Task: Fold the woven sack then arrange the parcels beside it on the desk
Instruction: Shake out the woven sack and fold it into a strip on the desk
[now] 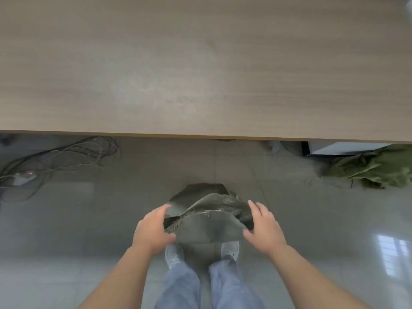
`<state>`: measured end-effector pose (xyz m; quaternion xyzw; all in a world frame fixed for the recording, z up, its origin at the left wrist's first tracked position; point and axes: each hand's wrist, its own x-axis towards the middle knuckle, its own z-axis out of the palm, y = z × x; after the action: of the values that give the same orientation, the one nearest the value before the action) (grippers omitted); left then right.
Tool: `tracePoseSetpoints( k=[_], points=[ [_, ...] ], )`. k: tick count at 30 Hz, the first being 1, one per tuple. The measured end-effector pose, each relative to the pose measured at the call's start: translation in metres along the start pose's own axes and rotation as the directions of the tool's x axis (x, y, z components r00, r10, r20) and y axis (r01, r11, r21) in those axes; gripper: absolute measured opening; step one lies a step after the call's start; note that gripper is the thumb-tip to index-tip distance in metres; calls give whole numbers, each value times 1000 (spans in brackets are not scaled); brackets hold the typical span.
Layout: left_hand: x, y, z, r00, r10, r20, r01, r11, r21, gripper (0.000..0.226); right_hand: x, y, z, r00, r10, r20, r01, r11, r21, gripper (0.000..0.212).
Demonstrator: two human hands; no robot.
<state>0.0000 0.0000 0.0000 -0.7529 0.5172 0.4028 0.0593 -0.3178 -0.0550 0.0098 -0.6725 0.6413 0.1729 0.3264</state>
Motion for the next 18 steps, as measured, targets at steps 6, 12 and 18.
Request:
tracePoseSetpoints(
  k=[6, 12, 18],
  points=[
    [17, -17, 15, 994, -105, 11, 104, 993, 48, 92, 29, 2, 23, 994, 95, 62, -95, 995, -1, 103],
    [28, -28, 29, 979, -202, 3, 200, 970, 137, 67, 45, 4, 36, 985, 159, 72, -156, 987, -50, 98],
    [39, -31, 27, 978, -208, 14, 205, 974, 96, 47, 55, 0, 43, 971, 230, 68, -236, 967, 96, 78]
  ],
)
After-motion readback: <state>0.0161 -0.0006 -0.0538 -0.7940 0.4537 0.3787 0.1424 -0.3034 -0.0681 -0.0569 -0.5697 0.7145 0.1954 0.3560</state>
